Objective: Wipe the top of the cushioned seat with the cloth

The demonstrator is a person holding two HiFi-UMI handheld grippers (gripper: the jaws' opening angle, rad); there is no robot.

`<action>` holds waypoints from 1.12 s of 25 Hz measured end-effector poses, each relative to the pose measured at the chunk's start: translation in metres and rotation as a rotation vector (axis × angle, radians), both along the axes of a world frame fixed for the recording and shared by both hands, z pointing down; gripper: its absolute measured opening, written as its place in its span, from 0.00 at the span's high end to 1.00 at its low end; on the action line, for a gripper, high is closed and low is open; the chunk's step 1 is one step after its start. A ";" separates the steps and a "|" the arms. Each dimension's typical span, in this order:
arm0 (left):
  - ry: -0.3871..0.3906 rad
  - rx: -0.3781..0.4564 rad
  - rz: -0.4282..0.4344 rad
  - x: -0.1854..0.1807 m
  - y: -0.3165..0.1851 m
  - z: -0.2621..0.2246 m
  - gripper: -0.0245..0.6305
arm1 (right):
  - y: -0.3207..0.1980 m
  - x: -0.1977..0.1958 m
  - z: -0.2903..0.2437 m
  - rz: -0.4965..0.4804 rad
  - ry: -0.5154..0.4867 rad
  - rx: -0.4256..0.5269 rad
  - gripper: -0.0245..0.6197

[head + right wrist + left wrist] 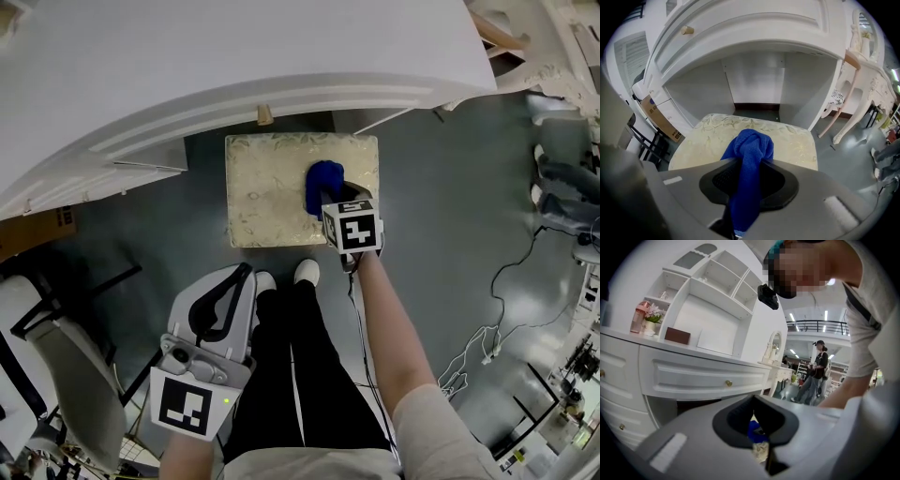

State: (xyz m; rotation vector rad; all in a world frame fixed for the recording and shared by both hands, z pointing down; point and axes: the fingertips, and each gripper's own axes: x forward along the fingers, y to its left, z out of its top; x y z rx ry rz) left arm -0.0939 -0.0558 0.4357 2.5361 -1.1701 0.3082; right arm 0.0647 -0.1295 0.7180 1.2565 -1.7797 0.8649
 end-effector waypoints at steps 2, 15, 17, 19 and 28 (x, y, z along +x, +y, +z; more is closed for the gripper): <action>-0.002 -0.003 -0.007 -0.010 0.002 0.001 0.96 | -0.001 -0.012 -0.001 0.000 -0.004 0.004 0.80; -0.001 0.007 -0.072 -0.062 0.003 -0.001 0.96 | -0.007 -0.097 -0.003 -0.074 -0.036 0.010 0.80; 0.000 0.008 -0.082 -0.068 0.003 -0.002 0.96 | -0.007 -0.109 -0.003 -0.090 -0.040 0.009 0.80; 0.001 0.007 -0.092 -0.074 0.004 -0.002 0.96 | -0.007 -0.121 -0.003 -0.102 -0.045 0.009 0.80; -0.003 -0.002 -0.130 -0.097 0.007 0.001 0.96 | -0.009 -0.164 -0.006 -0.148 -0.067 0.014 0.80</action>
